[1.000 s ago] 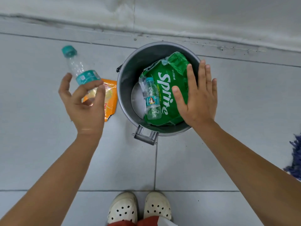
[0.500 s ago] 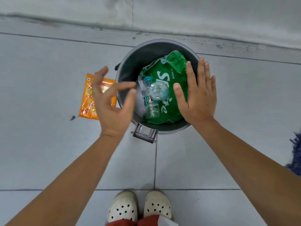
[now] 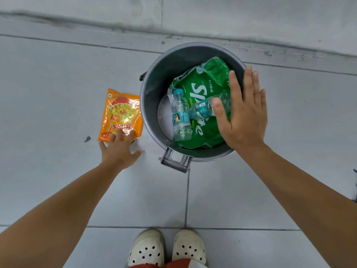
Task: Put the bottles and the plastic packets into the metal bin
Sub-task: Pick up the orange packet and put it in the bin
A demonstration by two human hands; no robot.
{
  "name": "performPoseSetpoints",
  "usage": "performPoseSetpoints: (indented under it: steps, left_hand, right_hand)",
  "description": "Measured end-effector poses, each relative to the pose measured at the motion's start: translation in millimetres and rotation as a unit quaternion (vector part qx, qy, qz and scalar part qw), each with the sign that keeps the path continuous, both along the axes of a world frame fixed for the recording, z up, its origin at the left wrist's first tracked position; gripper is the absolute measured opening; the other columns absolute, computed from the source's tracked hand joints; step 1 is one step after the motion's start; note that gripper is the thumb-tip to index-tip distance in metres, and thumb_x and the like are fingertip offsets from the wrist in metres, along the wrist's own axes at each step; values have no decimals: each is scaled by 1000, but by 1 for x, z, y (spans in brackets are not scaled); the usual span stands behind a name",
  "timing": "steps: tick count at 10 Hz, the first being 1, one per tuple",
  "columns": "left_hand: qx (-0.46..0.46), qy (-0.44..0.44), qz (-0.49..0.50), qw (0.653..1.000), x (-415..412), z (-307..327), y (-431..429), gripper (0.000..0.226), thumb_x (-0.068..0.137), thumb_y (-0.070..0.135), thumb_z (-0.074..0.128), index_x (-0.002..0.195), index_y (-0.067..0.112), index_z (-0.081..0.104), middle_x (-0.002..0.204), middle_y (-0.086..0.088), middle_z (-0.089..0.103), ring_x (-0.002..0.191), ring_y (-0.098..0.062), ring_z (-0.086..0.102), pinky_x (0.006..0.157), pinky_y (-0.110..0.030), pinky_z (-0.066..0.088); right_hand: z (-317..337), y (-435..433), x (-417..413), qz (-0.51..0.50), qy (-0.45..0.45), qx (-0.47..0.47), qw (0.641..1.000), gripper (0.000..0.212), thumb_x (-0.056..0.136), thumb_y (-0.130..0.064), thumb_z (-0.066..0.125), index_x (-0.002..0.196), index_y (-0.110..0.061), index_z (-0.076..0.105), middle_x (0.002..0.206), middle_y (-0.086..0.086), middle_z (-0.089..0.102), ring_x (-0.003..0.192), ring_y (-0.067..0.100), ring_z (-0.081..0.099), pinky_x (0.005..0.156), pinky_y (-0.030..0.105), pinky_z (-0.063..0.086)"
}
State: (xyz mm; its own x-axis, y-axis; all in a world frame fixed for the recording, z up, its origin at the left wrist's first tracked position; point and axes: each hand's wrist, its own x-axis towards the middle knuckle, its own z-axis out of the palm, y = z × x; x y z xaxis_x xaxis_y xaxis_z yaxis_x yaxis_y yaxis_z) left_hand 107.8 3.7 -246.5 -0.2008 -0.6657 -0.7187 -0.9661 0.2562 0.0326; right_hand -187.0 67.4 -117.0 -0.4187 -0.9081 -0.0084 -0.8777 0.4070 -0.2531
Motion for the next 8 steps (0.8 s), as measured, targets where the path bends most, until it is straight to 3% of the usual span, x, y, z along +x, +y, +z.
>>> performPoseSetpoints:
  steps: [1, 2, 3, 4, 5, 6, 7, 8]
  left_hand:
    - [-77, 41, -16, 996, -4, 6, 10, 55, 90, 50, 48, 140, 29, 41, 148, -8, 42, 138, -33, 36, 115, -59, 14]
    - [-144, 52, 66, 986, -8, 7, 13, 60, 87, 43, 58, 138, 16, 39, 147, -16, 41, 134, -38, 38, 111, -57, 30]
    - [-116, 8, 229, 966, -8, 4, 8, 88, 80, 42, 69, 145, 8, 19, 150, -23, 29, 133, -44, 37, 104, -57, 36]
    - [-93, -22, 261, 961, -3, -4, 6, 87, 83, 38, 67, 144, 4, 16, 138, -24, 44, 122, -45, 49, 95, -56, 42]
    - [-108, 10, 263, 959, 5, -11, 8, 59, 85, 27, 65, 128, 2, 34, 123, -23, 56, 112, -44, 56, 90, -53, 45]
    - [-120, 111, 367, 916, 11, -6, 10, 33, 91, 20, 59, 115, 0, 49, 114, -23, 62, 103, -42, 59, 82, -46, 47]
    - [-184, 231, 526, 797, 8, 18, 9, 26, 95, 20, 51, 113, 2, 55, 105, -17, 61, 93, -32, 61, 79, -36, 49]
    - [-184, 389, 646, 631, -5, 61, -3, 15, 96, 14, 46, 109, 8, 51, 101, -8, 55, 75, -18, 60, 71, -31, 57]
  right_hand:
    - [0, 1, 0, -2, 0, -2, 1000, 75, 92, -62, 16, 151, -16, 22, 160, 13, 11, 148, 27, 5, 119, 50, 9]
    - [0, 1, 0, 0, 2, -2, 1000, 75, 92, -62, 16, 151, -16, 23, 160, 13, 10, 148, 26, 4, 119, 50, 9]
    - [0, 1, 0, 2, 1, -4, 1000, 75, 92, -62, 15, 151, -16, 23, 160, 13, 10, 148, 27, 4, 119, 50, 10]
    - [0, 0, -1, 0, -1, -7, 1000, 75, 92, -63, 15, 151, -16, 23, 160, 13, 10, 148, 26, 4, 119, 49, 9]
    - [0, 0, 0, 0, 0, -6, 1000, 76, 92, -63, 15, 151, -16, 23, 161, 12, 10, 148, 26, 4, 119, 49, 9]
    - [0, 1, 0, -1, -2, -5, 1000, 76, 92, -62, 15, 151, -15, 24, 160, 13, 11, 148, 26, 4, 119, 48, 8]
    - [0, -1, 0, -1, 0, -1, 1000, 76, 92, -63, 15, 151, -15, 24, 160, 13, 10, 148, 26, 4, 119, 49, 9]
    - [2, -1, 0, -3, -1, 4, 1000, 75, 93, -62, 16, 151, -15, 24, 160, 13, 10, 148, 27, 4, 119, 50, 9]
